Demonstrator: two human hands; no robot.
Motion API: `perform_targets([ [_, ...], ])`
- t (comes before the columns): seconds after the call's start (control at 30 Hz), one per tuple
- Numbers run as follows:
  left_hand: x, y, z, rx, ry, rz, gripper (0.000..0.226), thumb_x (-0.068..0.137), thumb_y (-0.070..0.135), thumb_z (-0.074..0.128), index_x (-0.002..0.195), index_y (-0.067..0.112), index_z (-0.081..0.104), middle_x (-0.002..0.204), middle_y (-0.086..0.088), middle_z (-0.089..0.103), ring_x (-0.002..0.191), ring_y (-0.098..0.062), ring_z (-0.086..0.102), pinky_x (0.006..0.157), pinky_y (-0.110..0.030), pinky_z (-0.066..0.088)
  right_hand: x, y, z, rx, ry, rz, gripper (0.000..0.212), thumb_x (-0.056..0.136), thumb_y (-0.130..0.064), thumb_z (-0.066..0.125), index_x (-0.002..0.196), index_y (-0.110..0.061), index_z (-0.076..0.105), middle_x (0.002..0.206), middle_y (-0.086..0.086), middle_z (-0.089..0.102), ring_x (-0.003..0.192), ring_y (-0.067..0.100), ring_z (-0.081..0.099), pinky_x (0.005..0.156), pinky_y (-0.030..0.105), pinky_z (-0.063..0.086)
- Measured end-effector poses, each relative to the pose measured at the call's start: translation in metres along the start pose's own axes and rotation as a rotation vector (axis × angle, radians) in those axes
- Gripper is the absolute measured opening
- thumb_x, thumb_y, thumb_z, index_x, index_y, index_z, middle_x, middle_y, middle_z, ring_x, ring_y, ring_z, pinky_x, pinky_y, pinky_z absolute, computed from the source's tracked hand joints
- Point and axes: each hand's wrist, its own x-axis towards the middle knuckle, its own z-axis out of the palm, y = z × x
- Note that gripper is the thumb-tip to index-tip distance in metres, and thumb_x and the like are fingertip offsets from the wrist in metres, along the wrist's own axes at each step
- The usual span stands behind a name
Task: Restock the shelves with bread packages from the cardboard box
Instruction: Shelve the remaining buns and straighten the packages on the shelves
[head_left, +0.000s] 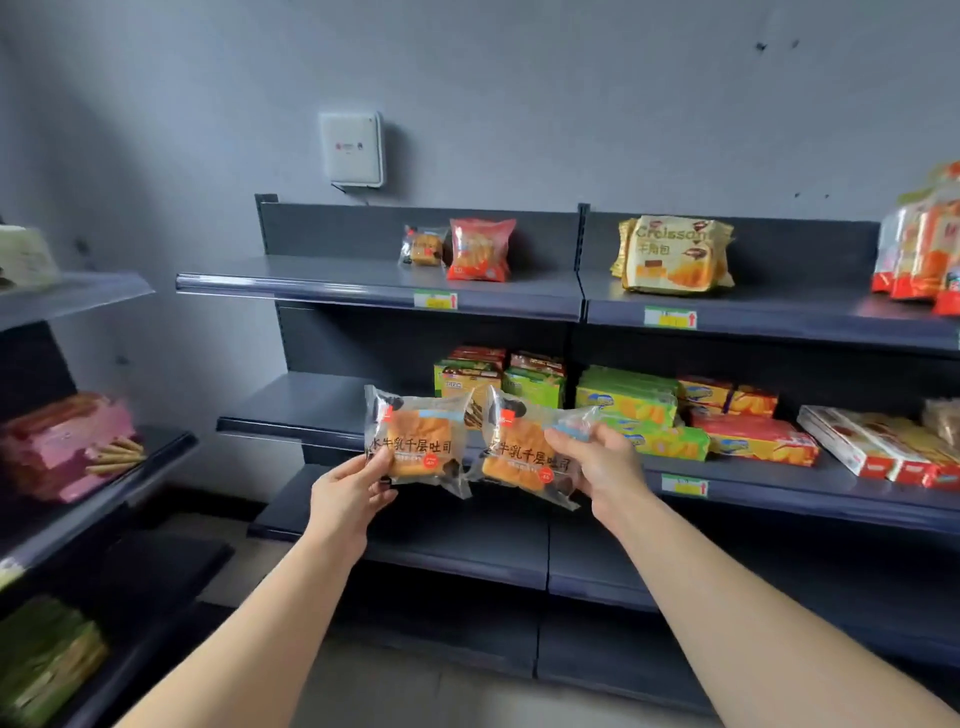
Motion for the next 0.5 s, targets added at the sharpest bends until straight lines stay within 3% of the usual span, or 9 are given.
perform_targets([
  [0.07, 0.017, 0.021, -0.005, -0.023, -0.002, 0.038, 0.011, 0.088, 0.012, 0.066, 0.094, 0.003, 0.07, 0.085, -0.01, 0.071, 0.068, -0.016, 0.063, 0.069, -0.027, 0.053, 0.016, -0.012, 0.026, -0.007, -0.018, -0.039, 0.036, 0.066, -0.02, 0.087, 0.096, -0.014, 0.067, 0.101, 0.006, 0.074, 0.098, 0.026, 0.07, 0.081, 0.042, 0.057],
  [0.13, 0.034, 0.041, -0.007, -0.028, -0.001, 0.086, 0.008, 0.088, 0.01, 0.066, 0.086, 0.004, 0.071, 0.082, -0.01, 0.071, 0.07, -0.018, 0.062, 0.071, -0.029, 0.055, 0.032, -0.025, 0.051, -0.04, -0.022, -0.087, 0.038, 0.065, -0.024, 0.088, 0.096, -0.015, 0.068, 0.1, 0.003, 0.074, 0.096, 0.024, 0.069, 0.088, 0.044, 0.056],
  [0.23, 0.067, 0.067, -0.009, -0.015, 0.028, 0.151, 0.011, 0.088, 0.011, 0.066, 0.081, 0.004, 0.07, 0.08, -0.01, 0.069, 0.064, -0.015, 0.061, 0.067, -0.024, 0.058, 0.06, -0.042, 0.087, -0.05, -0.015, -0.145, 0.033, 0.068, -0.024, 0.087, 0.093, -0.014, 0.068, 0.097, 0.003, 0.073, 0.094, 0.023, 0.069, 0.088, 0.044, 0.056],
  [0.37, 0.115, 0.099, -0.004, -0.03, 0.036, 0.204, 0.013, 0.087, 0.013, 0.067, 0.093, 0.001, 0.069, 0.083, -0.012, 0.069, 0.066, -0.016, 0.063, 0.068, -0.025, 0.059, 0.106, -0.064, 0.13, -0.05, -0.038, -0.225, 0.024, 0.069, -0.019, 0.085, 0.086, -0.014, 0.069, 0.091, 0.003, 0.073, 0.092, 0.025, 0.069, 0.085, 0.044, 0.057],
  [0.5, 0.162, 0.128, 0.01, -0.095, 0.016, 0.233, 0.009, 0.088, 0.01, 0.065, 0.087, 0.002, 0.068, 0.068, -0.006, 0.069, 0.049, -0.008, 0.062, 0.072, -0.029, 0.057, 0.153, -0.087, 0.169, -0.055, -0.065, -0.274, 0.023, 0.071, -0.021, 0.085, 0.085, -0.022, 0.067, 0.093, -0.001, 0.072, 0.092, 0.019, 0.067, 0.084, 0.042, 0.057],
])
